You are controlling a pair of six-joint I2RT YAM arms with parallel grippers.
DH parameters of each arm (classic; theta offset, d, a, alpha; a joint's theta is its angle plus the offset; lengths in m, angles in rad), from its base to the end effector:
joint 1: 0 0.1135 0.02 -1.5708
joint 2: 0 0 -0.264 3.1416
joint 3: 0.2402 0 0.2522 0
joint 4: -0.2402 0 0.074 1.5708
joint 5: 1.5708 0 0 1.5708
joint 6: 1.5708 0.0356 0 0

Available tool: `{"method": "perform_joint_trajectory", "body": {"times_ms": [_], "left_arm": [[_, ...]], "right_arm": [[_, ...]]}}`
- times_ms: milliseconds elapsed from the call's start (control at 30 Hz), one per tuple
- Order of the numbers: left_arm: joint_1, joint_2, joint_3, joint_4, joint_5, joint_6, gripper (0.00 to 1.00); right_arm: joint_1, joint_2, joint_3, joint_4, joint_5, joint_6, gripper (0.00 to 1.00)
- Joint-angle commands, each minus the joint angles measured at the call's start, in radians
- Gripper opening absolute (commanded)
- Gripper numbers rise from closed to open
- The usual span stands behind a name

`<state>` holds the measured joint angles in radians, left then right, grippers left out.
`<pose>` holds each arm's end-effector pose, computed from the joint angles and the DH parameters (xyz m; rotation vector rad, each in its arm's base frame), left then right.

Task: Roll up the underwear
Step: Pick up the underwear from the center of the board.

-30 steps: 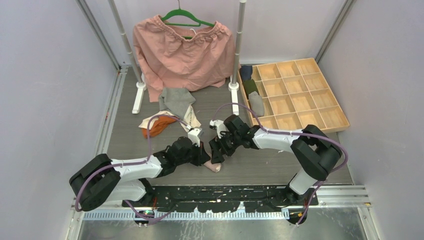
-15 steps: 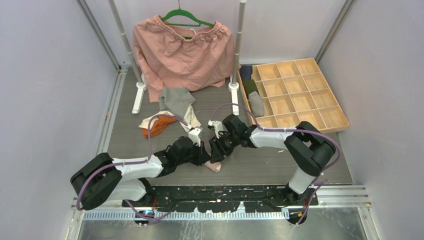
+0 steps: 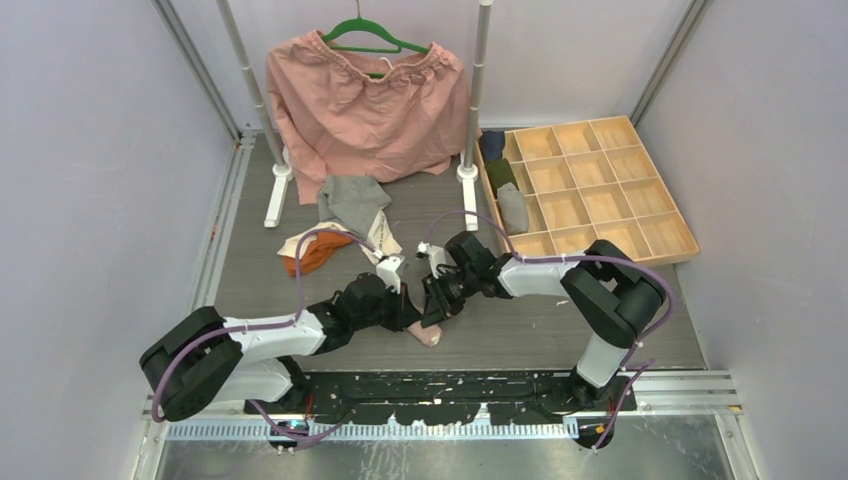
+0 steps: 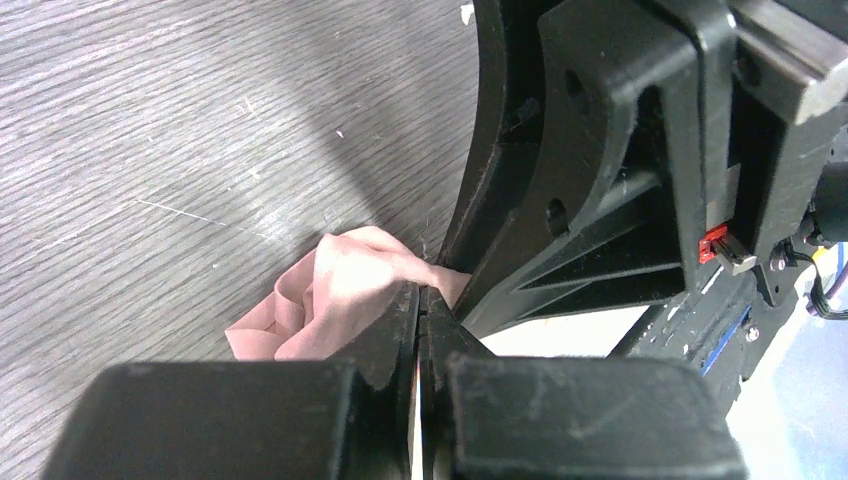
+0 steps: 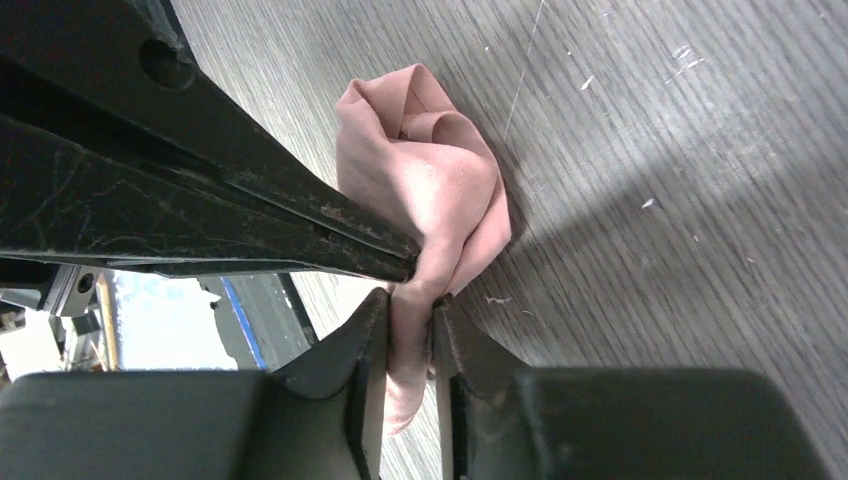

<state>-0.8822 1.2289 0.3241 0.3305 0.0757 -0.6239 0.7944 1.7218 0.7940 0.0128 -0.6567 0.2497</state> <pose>0.1390 -0.1731 0.1472 0.3433 2.2754 -0.9195 0.2066 0.2413 0.1334 -1.0013 2.4517 1.2231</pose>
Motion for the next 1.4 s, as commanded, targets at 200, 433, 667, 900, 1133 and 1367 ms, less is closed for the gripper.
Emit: {"method": "perform_joint_trajectory", "body": {"times_ms": [200,433,667,900,1133,1367], "left_arm": [[0.000,-0.151,0.029,-0.198,-0.107,-0.034,0.01],[0.000,-0.393,0.105,-0.449,-0.239,-0.037,0.17],[0.000,-0.488,0.089,-0.555,-0.281,-0.044,0.31],[0.001,-0.466,0.040,-0.569,-0.336,-0.132,0.35],[0.002,-0.430,0.034,-0.533,-0.290,-0.123,0.36],[0.001,-0.428,0.051,-0.548,-0.245,-0.092,0.36]], "right_arm": [[0.003,0.028,-0.083,0.059,0.108,0.033,0.01],[-0.011,-0.114,-0.128,0.162,0.174,0.066,0.01],[-0.106,-0.269,-0.089,0.179,0.214,0.044,0.01],[-0.302,-0.445,0.011,0.001,0.283,-0.072,0.01],[-0.533,-0.495,0.066,-0.189,0.259,-0.207,0.01],[-0.724,-0.448,0.106,-0.392,0.128,-0.369,0.01]]}}
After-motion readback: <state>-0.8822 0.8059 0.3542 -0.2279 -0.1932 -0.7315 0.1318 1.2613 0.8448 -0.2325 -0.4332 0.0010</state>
